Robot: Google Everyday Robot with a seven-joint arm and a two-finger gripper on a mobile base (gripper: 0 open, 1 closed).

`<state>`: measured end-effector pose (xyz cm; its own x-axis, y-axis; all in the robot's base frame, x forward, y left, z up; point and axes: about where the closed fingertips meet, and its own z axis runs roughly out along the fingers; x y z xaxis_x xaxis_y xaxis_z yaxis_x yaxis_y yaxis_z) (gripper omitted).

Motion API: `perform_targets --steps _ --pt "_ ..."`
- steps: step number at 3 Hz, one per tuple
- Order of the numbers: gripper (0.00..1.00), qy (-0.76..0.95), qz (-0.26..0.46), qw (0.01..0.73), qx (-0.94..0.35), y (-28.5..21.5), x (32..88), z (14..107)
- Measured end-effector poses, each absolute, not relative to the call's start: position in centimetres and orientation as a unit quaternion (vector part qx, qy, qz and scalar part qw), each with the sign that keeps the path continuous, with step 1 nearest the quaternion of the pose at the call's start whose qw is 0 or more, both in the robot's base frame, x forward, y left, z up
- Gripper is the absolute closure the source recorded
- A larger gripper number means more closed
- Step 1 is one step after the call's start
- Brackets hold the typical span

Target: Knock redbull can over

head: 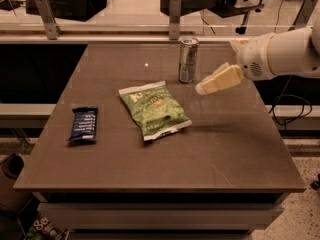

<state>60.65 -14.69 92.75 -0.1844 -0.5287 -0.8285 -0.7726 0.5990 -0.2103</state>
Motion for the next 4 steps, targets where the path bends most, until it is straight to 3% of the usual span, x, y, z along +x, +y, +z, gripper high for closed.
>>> perform_targets --steps 4 --pt "0.0 0.699 0.211 0.58 -0.361 -11.8 68.9 92.0"
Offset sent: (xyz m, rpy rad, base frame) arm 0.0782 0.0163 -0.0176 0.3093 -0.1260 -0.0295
